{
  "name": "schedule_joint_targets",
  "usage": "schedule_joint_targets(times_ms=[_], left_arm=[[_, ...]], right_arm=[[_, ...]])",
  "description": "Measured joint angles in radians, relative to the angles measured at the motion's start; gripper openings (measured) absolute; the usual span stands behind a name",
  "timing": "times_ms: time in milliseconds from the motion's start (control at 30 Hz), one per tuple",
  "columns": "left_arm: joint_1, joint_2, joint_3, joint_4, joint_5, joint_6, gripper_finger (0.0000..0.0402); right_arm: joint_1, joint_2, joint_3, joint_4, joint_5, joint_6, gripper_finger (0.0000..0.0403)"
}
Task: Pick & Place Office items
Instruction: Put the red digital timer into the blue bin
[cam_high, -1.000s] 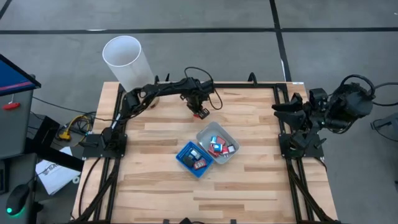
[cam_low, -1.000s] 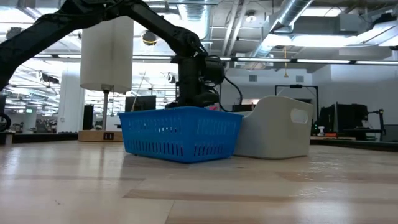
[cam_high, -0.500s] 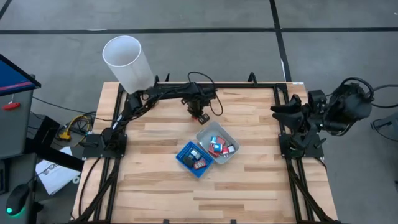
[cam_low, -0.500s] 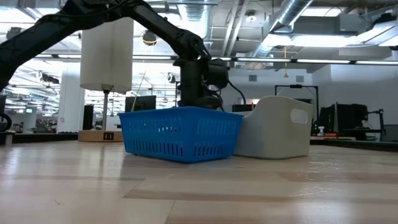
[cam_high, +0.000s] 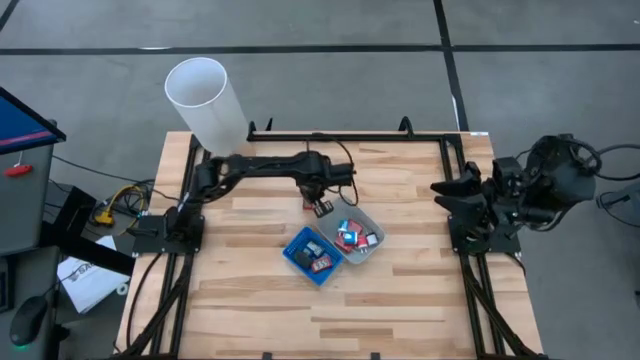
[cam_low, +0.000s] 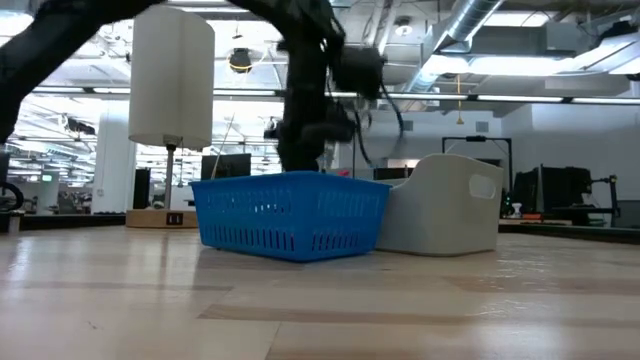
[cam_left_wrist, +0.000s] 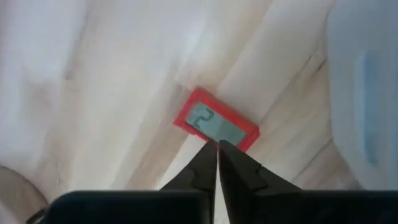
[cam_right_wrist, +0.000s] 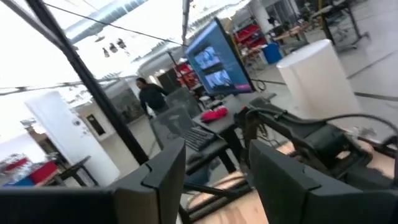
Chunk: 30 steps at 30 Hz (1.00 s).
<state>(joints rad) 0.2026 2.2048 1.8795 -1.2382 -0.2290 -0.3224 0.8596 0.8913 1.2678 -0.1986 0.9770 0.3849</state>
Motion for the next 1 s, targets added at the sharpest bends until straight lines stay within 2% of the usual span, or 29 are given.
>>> schedule_joint_targets(times_ms=[100, 267, 367, 567, 700, 833, 1000], left_arm=[[0.001, -0.068, -0.037, 0.045, -0.013, -0.018, 0.0034], [0.064, -0.172, -0.192, 0.133, 0.146, -0.011, 0.0108], [0.112, -0.208, -0.289, 0.193, 0.22, -0.13, 0.0161], [0.145, -0.236, -0.393, 0.316, 0.231, -0.383, 0.0228], [0.136, -0.237, -0.392, 0.385, 0.222, -0.542, 0.0249], [0.134, -0.237, -0.392, 0.429, 0.189, -0.717, 0.025], [0.123, -0.222, -0.394, 0.437, 0.159, -0.734, 0.0245]], right_arm=[[0.021, 0.01, 0.0, 0.066, 0.001, -0.048, 0.0171], [0.053, 0.015, 0.0, 0.156, 0.005, -0.125, 0.0171], [0.068, 0.014, 0.0, 0.201, 0.034, -0.179, 0.0171], [0.089, 0.011, 0.0, 0.269, 0.098, -0.274, 0.0171], [0.09, 0.011, 0.0, 0.296, 0.099, -0.31, 0.0171], [0.09, 0.011, 0.0, 0.299, 0.099, -0.318, 0.0171], [0.09, 0.011, 0.0, 0.298, 0.099, -0.317, 0.0171]])
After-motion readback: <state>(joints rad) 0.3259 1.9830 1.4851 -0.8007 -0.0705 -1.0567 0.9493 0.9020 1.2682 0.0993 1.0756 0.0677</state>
